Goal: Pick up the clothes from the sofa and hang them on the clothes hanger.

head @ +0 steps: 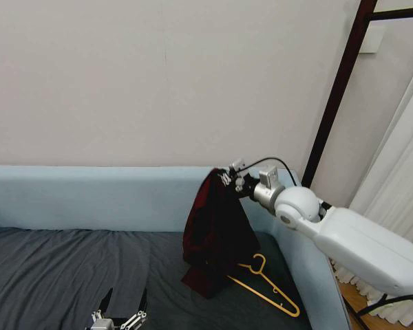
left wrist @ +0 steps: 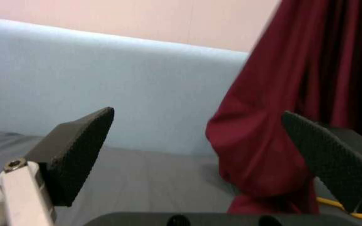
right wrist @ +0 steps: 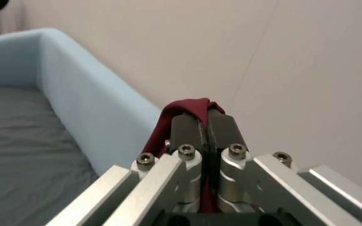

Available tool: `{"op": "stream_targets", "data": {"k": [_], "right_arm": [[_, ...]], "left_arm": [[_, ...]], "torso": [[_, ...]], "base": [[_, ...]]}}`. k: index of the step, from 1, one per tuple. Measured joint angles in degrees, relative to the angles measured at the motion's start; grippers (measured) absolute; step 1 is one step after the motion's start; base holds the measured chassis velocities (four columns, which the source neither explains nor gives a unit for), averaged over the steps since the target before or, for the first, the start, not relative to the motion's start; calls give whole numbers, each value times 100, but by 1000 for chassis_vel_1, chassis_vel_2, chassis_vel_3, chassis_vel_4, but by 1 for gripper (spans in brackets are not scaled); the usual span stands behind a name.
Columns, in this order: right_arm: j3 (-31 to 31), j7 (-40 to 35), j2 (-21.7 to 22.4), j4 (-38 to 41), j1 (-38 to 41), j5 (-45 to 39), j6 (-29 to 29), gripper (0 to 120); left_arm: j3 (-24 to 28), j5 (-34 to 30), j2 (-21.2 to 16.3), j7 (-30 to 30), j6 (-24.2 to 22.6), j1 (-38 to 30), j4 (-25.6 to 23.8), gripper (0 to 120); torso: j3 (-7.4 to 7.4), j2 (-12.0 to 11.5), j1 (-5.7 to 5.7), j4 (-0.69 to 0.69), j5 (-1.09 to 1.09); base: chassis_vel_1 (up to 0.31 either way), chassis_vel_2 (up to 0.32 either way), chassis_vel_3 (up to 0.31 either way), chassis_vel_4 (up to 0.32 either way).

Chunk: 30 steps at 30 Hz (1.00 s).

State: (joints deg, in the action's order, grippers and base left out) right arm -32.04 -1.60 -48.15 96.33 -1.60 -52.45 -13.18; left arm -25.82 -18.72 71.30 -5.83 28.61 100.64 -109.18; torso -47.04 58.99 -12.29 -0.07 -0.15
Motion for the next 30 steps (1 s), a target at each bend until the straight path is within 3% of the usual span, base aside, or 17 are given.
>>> {"op": "stream_targets", "data": {"k": [3, 7, 10, 15, 18, 24, 30], "right_arm": [[-366, 209, -193, -183, 879, -142, 270, 0], [-476, 327, -506, -679, 1541, -268, 368, 0], [-476, 336, -491, -764, 1752, -377, 341, 0], [-307, -190, -103, -365, 1858, -842, -468, 0], [11, -587, 385, 159, 1758, -1300, -916, 0], [644, -1215, 1018, 1022, 1539, -1869, -1529, 0], [1150, -1623, 1323, 1514, 1288, -2356, -1839, 0]], "left_arm": [[-42, -30, 24, -7, 26, 53, -73, 100], [-69, -56, 48, -13, 44, 88, -160, 100], [-75, -73, 55, -14, 48, 93, -186, 100], [-55, -83, 34, -22, 48, 70, -184, 100], [-27, -84, 14, -23, 35, 36, -181, 100], [7, -97, -41, -21, 5, -13, -184, 100], [17, -101, -52, -19, 2, -21, -179, 100]], "torso": [[0, 0, 0, 0, 0], [-1, 0, -1, 1, 0], [-1, -1, -1, 1, 1], [-1, -1, -1, -2, -2], [-1, 0, 0, -3, -2], [0, 0, 0, -2, -2], [0, 0, 0, 0, -1]], "base": [[0, 0, 0, 0], [0, 0, 0, 0], [0, 0, 0, 0], [0, 0, 0, 0], [0, 0, 0, 0], [0, 0, 0, 0], [0, 0, 0, 0]]}}
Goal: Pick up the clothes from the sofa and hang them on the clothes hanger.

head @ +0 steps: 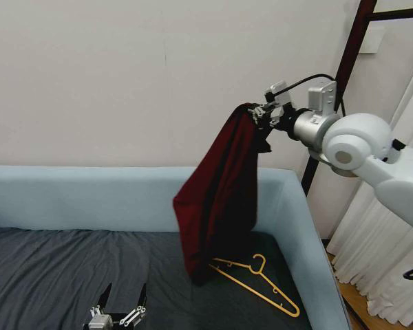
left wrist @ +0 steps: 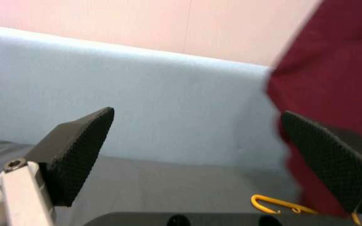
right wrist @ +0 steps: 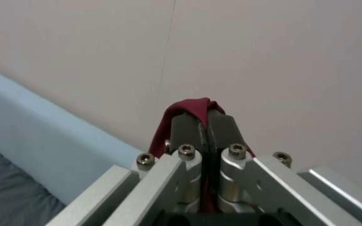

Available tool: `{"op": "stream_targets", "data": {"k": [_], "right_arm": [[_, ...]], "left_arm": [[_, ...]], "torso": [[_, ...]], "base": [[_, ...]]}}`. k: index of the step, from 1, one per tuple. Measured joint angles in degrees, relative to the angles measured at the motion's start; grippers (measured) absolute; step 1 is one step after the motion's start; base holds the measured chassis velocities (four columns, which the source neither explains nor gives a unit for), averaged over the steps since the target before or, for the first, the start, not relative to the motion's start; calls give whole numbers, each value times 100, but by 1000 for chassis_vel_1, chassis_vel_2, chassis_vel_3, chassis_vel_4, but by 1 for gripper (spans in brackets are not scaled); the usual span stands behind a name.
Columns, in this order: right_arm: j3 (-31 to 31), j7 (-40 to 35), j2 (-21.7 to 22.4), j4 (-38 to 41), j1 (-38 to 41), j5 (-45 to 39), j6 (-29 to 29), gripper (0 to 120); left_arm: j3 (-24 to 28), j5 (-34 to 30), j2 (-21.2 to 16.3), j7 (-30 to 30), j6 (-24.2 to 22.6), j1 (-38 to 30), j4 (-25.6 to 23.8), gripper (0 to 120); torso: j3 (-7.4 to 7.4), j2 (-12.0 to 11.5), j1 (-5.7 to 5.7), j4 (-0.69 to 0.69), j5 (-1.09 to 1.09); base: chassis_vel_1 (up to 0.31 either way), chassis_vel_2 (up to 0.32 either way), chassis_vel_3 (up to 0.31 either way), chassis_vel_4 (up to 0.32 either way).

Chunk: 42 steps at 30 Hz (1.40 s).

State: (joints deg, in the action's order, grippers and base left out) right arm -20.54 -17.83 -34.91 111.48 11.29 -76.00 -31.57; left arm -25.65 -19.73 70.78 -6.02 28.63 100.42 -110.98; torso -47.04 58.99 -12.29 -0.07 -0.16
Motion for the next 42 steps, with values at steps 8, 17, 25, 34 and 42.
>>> {"op": "stream_targets", "data": {"k": [8, 17, 25, 34, 42], "right_arm": [[342, -460, -97, 457, -1172, 136, -147, 0], [-313, -388, -1850, -1214, -2314, 1784, 318, 0], [-922, -307, -3306, -2932, -2599, 2441, 570, 0], [-1545, 321, -4658, -4726, -3095, 3496, 1393, 0], [-1969, 1035, -5216, -5302, -2976, 3746, 2078, 14]], "left_arm": [[-5, -16, -13, 3, 29, 42, 50, 100], [-111, -119, -4, 4, 268, 175, 206, 100], [-192, -196, 3, 11, 345, 188, 324, 100], [-244, -196, 72, 21, 373, 218, 360, 100], [-267, -165, 125, 22, 475, 283, 449, 100]], "torso": [[0, 0, 0, -2, 1], [-2, -1, 0, 0, 1], [-1, 0, 0, 0, 4], [0, 0, 0, -2, 3], [0, 0, 0, 0, 3]], "base": [[0, 0, 0, 0], [0, 0, 0, 0], [0, 0, 0, 0], [0, 0, 0, 0], [0, 0, 0, 0]]}}
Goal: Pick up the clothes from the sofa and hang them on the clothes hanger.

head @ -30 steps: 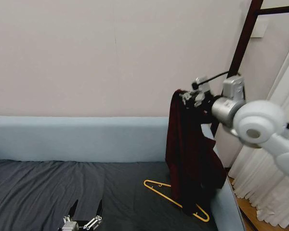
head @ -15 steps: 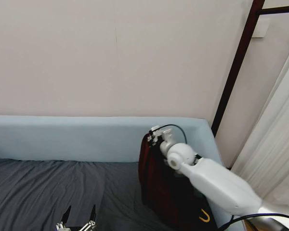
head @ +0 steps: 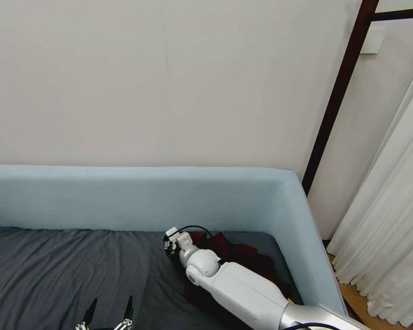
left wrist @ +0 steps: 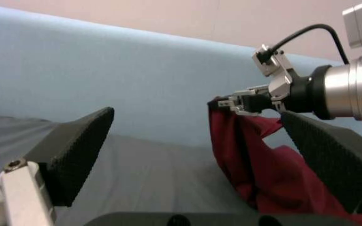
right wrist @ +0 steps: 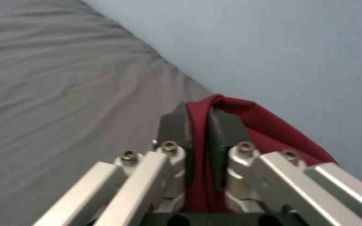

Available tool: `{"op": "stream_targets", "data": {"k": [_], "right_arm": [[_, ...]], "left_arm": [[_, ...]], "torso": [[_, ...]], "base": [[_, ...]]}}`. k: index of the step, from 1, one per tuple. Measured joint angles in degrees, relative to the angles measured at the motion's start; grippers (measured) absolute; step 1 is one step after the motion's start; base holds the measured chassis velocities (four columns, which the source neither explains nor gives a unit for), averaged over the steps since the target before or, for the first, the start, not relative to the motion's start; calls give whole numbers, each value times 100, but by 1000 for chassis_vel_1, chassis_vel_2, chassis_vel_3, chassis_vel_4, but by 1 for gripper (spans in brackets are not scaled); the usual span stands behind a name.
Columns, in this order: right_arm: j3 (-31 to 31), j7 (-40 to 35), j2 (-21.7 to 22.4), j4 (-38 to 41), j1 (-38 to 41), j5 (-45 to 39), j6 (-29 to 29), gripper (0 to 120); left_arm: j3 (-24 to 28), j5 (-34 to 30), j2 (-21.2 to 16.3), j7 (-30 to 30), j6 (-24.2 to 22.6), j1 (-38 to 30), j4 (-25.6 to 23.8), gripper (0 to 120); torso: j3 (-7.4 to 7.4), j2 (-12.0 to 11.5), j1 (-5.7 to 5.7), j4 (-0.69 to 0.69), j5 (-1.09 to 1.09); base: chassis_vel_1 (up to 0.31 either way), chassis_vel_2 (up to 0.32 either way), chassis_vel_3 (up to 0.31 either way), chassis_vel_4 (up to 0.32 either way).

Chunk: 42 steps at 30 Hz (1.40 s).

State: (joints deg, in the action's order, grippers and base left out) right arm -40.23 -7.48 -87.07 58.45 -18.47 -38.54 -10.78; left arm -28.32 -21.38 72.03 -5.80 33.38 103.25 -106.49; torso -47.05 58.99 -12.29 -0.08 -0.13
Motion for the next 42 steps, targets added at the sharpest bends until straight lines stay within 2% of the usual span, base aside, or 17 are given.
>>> {"op": "stream_targets", "data": {"k": [2, 4, 7, 9, 11, 15, 18, 19, 23, 24, 29, 30, 34, 38, 42], "right_arm": [[-149, 45, 97, 233, 47, -10, -113, 24], [-254, 46, 183, 370, 76, -14, -232, 27], [-560, 80, 529, 804, 131, 18, -862, 40], [-573, 82, 549, 821, 131, 21, -898, 41], [-614, 49, 765, 975, 59, 37, -1105, 54], [-400, -59, 1090, 1403, -91, -230, -1142, 66], [-185, -189, 1669, 2157, -215, -450, -1280, 80], [-185, -189, 1669, 2157, -215, -450, -1280, 80], [233, -329, 2364, 2952, -540, -402, -1368, 97], [233, -329, 2364, 2952, -540, -402, -1368, 97], [1275, -311, 3235, 3522, -1170, -252, -1186, 100], [1275, -311, 3235, 3522, -1170, -252, -1186, 100], [2117, -247, 3989, 4028, -1745, -78, -1012, 100], [2587, -231, 4298, 4303, -2218, -27, -941, 100], [3101, -238, 4345, 4451, -2803, -73, -900, 100]], "left_arm": [[2, 15, -9, 0, 3, -2, 6, 100], [3, 20, -14, 0, 4, -8, 4, 100], [-21, 36, -21, 0, 4, 6, -112, 100], [-22, 37, -22, 0, 4, 8, -117, 100], [-57, 51, -30, 1, 14, 67, -195, 100], [-65, 88, -9, 0, 50, 84, -181, 100], [21, 146, 17, -1, 59, 74, -121, 100], [21, 146, 17, -1, 59, 74, -121, 100], [171, 204, 40, 2, -7, 12, -101, 100], [171, 204, 40, 2, -7, 12, -101, 100], [354, 187, -38, -11, -286, -112, -164, 100], [354, 187, -38, -11, -286, -112, -164, 100], [553, -68, -202, -97, -647, -364, -258, 100], [729, -343, -413, -214, -907, -613, -320, 100], [951, -640, -718, -369, -1166, -921, -357, 100]], "torso": [[0, 0, 0, 0, -1], [0, 0, 0, 0, -1], [0, 0, 0, -1, -2], [0, 0, 0, -1, -2], [0, 0, 0, -2, -2], [0, 0, 0, 0, -4], [0, 0, 0, 0, -4], [0, 0, 0, 0, -4], [0, 0, 0, 0, -4], [0, 0, 0, 0, -4], [0, 0, 0, 1, -5], [0, 0, 0, 1, -5], [0, 0, 0, -2, -4], [0, 0, 1, -1, -3], [0, 0, 1, 1, -5]], "base": [[0, 0, 0, 0], [0, 0, 0, 0], [0, 0, 0, 0], [0, 0, 0, 0], [0, 0, 0, 0], [0, 0, 0, 0], [0, 0, 0, 0], [0, 0, 0, 0], [0, 0, 0, 0], [0, 0, 0, 0], [0, 0, 0, 0], [0, 0, 0, 0], [0, 0, 0, 0], [0, 0, 0, 0], [0, 0, 0, 0]]}}
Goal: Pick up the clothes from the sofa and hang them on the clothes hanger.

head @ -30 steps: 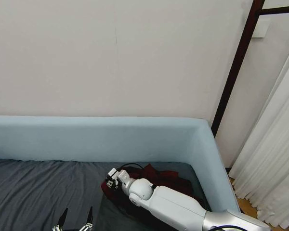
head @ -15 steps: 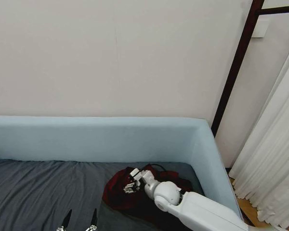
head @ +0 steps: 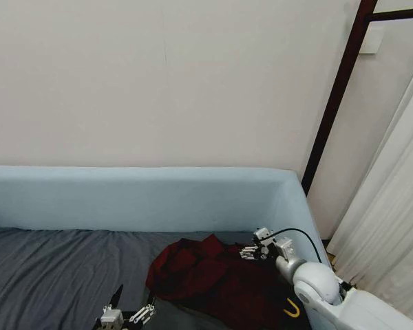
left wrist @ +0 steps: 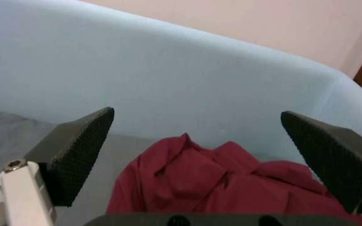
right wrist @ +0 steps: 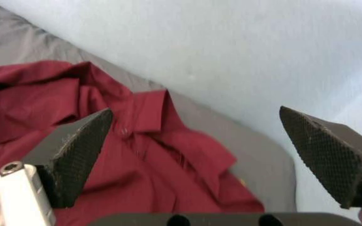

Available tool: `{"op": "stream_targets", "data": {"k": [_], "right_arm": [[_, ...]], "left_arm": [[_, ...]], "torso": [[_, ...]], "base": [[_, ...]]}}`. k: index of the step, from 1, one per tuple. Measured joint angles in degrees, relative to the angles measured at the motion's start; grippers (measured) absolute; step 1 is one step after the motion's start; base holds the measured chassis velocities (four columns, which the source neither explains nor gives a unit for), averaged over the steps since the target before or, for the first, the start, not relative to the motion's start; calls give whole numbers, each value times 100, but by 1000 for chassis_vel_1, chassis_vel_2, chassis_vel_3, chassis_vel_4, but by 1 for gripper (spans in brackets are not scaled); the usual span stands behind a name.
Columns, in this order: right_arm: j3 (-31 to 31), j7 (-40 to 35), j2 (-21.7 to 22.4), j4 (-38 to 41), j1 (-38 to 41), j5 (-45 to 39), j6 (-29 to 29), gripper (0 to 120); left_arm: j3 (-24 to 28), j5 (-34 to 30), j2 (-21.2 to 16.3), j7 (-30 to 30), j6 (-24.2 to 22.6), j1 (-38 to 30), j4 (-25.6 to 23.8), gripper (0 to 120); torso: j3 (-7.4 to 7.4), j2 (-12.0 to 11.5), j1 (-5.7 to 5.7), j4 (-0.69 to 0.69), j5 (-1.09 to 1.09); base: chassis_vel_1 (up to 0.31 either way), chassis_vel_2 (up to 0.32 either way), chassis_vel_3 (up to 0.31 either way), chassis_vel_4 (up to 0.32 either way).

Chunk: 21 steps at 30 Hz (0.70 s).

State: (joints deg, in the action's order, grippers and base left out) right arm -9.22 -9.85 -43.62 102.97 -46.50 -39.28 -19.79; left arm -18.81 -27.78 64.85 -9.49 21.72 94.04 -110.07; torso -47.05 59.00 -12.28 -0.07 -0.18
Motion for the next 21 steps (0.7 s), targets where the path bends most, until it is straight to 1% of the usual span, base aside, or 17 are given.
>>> {"op": "stream_targets", "data": {"k": [2, 3, 4, 6, 8, 9, 10, 11, 13, 14, 15, 17, 19, 21], "right_arm": [[268, 6, -22, 25, -286, -177, 29, 100], [358, 8, -61, 17, -365, -346, 30, 100], [358, 8, -61, 17, -365, -346, 30, 100], [499, 38, -253, -193, -407, -754, 30, 100], [575, 180, -561, -604, -318, -963, 43, 100], [598, 316, -720, -896, -230, -907, 107, 100], [598, 316, -720, -896, -230, -907, 107, 100], [605, 389, -802, -1062, -180, -854, 149, 100], [577, 740, -1219, -1923, 111, -575, 324, 100], [577, 740, -1219, -1923, 111, -575, 324, 100], [549, 847, -1345, -2204, 194, -489, 394, 100], [528, 916, -1423, -2383, 247, -434, 433, 100], [488, 1114, -1717, -2999, 446, -233, 542, 100], [480, 1151, -1782, -3143, 492, -158, 569, 100]], "left_arm": [[120, -114, -209, -80, -120, -215, -2, 100], [143, -127, -269, -91, -137, -280, -1, 100], [143, -127, -269, -91, -137, -280, -1, 100], [159, -147, -328, -93, -154, -316, 1, 100], [147, -150, -310, -88, -152, -264, 10, 100], [134, -148, -288, -65, -141, -215, 19, 100], [134, -148, -288, -65, -141, -215, 19, 100], [123, -146, -276, -52, -133, -189, 25, 100], [75, -121, -228, 7, -89, -55, 36, 100], [75, -121, -228, 7, -89, -55, 36, 100], [55, -108, -219, 17, -79, -10, 34, 100], [43, -100, -214, 21, -76, 15, 29, 100], [-14, -69, -201, 29, -72, 99, -25, 100], [-29, -62, -196, 30, -72, 117, -35, 100]], "torso": [[0, 0, 0, -3, 2], [0, 0, 0, -5, 2], [0, 0, 0, -5, 2], [0, 0, 0, -3, 4], [0, 0, 0, 0, 1], [0, 0, 0, 2, 1], [0, 0, 0, 2, 1], [0, 0, -1, 3, 3], [-1, 0, 0, 1, 3], [-1, 0, 0, 1, 3], [0, 0, -1, 2, 3], [-1, 0, 0, 1, 3], [-1, 0, 0, 0, 3], [-1, 0, -1, 0, 3]], "base": [[0, 0, 0, 0], [0, 0, 0, 0], [0, 0, 0, 0], [0, 0, 0, 0], [0, 0, 0, 0], [0, 0, 0, 0], [0, 0, 0, 0], [0, 0, 0, 0], [0, 0, 0, 0], [0, 0, 0, 0], [0, 0, 0, 0], [0, 0, 0, 0], [0, 0, 0, 0], [0, 0, 0, 0]]}}
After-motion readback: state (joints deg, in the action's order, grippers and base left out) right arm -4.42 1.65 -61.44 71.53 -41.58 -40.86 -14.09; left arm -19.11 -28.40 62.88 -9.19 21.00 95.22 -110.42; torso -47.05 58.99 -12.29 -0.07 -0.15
